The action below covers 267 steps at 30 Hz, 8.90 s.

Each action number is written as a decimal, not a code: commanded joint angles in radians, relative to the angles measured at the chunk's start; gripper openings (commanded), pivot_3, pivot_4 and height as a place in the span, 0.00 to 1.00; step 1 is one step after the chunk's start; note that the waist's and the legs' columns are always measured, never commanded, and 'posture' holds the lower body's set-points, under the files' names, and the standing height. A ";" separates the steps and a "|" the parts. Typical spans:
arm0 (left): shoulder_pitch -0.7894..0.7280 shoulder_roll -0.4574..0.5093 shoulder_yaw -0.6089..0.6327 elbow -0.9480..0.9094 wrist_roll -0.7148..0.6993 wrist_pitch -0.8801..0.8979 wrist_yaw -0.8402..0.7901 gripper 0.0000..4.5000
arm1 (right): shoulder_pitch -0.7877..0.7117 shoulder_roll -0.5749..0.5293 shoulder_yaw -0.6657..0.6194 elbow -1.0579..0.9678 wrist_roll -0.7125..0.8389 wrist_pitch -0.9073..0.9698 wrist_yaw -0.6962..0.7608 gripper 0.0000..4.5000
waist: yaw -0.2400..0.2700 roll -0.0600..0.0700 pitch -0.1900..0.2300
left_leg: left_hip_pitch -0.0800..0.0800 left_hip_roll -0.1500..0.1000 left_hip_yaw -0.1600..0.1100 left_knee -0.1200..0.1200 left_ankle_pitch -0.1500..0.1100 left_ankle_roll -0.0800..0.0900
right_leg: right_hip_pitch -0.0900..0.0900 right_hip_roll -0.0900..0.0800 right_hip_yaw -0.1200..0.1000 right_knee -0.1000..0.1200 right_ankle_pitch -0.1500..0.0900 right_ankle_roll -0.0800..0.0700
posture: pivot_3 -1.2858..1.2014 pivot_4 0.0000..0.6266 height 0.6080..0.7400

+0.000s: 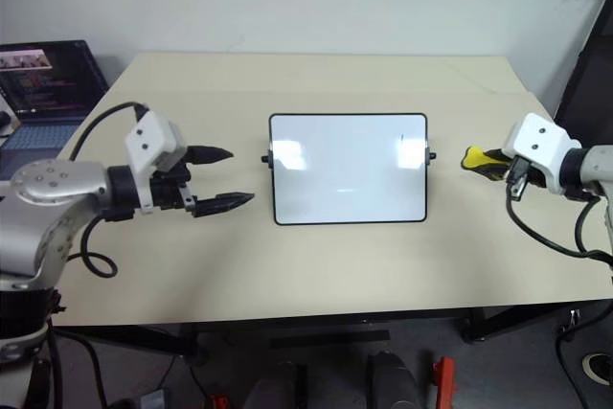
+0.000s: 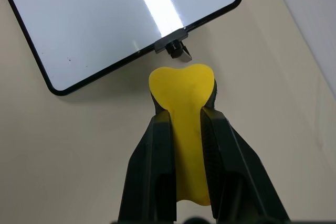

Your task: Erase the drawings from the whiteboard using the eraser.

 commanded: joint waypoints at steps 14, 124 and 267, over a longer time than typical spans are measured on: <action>-0.025 0.006 0.025 -0.021 -0.008 -0.010 0.000 1.00 | -0.099 0.027 -0.059 -0.102 0.134 0.086 -0.036 0.08 | 0.000 0.002 0.002 | 0.000 0.000 0.000 0.000 0.000 0.000 | 0.000 0.000 0.000 0.000 0.000 0.000 | 0.52 0.24 1.00; 0.085 0.035 0.059 -0.034 0.005 -0.016 -0.008 1.00 | 0.010 0.170 0.328 -0.352 -0.176 0.189 -0.039 0.91 | 0.006 -0.001 0.004 | 0.000 0.000 -0.001 0.000 -0.001 0.000 | -0.002 0.000 -0.001 0.005 -0.004 -0.001 | 0.52 0.24 1.00; 0.088 -0.588 0.197 0.486 0.353 -0.602 0.901 1.00 | 0.011 0.682 -0.210 0.341 0.174 -0.117 -0.707 0.99 | 0.004 -0.001 0.003 | 0.002 -0.001 -0.001 0.003 -0.001 0.000 | 0.002 -0.001 0.000 0.006 0.001 -0.003 | 0.52 0.24 1.00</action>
